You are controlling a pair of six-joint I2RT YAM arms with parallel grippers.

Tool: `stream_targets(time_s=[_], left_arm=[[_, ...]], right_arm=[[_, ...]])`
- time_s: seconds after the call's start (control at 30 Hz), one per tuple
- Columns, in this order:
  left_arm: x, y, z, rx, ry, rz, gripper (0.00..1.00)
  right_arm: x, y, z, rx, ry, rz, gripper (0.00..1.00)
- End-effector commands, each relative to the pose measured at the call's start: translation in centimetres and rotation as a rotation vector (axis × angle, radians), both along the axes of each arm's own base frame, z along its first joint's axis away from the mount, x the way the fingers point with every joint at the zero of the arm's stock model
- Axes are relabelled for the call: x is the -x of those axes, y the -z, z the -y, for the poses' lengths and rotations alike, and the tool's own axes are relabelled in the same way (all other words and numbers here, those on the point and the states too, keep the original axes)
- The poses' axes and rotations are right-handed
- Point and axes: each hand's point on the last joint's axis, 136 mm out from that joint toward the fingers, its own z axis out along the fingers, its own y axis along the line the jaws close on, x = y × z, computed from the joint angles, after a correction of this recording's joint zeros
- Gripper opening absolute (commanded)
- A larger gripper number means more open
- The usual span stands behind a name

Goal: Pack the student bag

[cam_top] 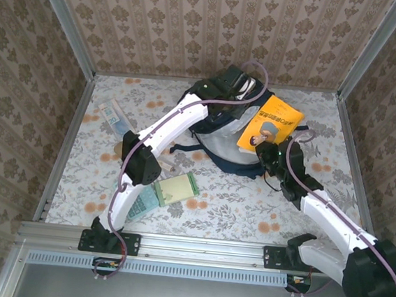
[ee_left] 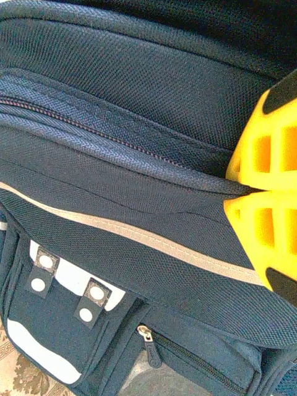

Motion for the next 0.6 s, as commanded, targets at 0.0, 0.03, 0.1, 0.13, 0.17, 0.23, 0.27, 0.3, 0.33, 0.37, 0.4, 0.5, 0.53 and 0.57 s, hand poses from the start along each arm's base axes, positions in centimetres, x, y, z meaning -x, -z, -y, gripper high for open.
stream_targets(time_s=[0.0, 0.03, 0.1, 0.13, 0.17, 0.23, 0.27, 0.3, 0.33, 0.37, 0.4, 0.5, 0.53, 0.57], left_arm=[[-1.4, -7.5, -0.8, 0.193, -0.067, 0.093, 0.00], [-1.4, -7.5, -0.8, 0.191, -0.068, 0.092, 0.00], [-1.4, -7.4, -0.7, 0.193, -0.067, 0.091, 0.00], [-1.4, -7.4, -0.7, 0.194, -0.066, 0.089, 0.00], [-1.4, -7.5, -0.7, 0.197, -0.067, 0.089, 0.00], [-1.4, -7.6, -0.5, 0.204, -0.064, 0.088, 0.00], [-1.3, -7.6, -0.4, 0.209, -0.061, 0.084, 0.00], [-1.3, -7.6, -0.4, 0.213, -0.060, 0.084, 0.00], [-1.2, -7.7, -0.3, 0.213, -0.057, 0.083, 0.00], [-1.0, -7.7, -0.3, 0.214, -0.055, 0.083, 0.00], [-1.0, -7.7, -0.2, 0.216, -0.055, 0.081, 0.00], [-0.8, -7.9, 0.0, 0.221, -0.051, 0.081, 0.00], [-0.6, -8.1, 0.0, 0.225, -0.050, 0.080, 0.00], [-0.5, -8.1, 0.1, 0.225, -0.048, 0.079, 0.00]], right_arm=[[0.0, -3.9, 3.3, 0.030, 0.180, 0.155, 0.00], [0.3, -3.8, 3.8, 0.039, 0.202, 0.153, 0.00], [0.6, -3.5, 4.2, 0.044, 0.216, 0.153, 0.00], [0.6, -3.3, 4.2, 0.040, 0.218, 0.143, 0.00], [0.5, -3.0, 4.0, 0.029, 0.217, 0.131, 0.00], [-0.2, -2.9, 3.1, 0.008, 0.189, 0.136, 0.00], [-0.7, -2.8, 2.5, -0.001, 0.165, 0.138, 0.00], [-1.1, -2.8, 1.9, -0.008, 0.145, 0.141, 0.00], [-1.7, -3.0, 1.2, -0.013, 0.118, 0.150, 0.00], [-2.3, -3.4, 0.4, -0.018, 0.091, 0.167, 0.00], [-2.8, -3.7, -0.1, -0.026, 0.075, 0.179, 0.00], [-4.6, -4.6, -1.9, -0.061, 0.030, 0.220, 0.00], [-5.2, -4.9, -2.6, -0.072, 0.018, 0.233, 0.00], [-5.8, -5.2, -3.2, -0.078, 0.005, 0.245, 0.00]])
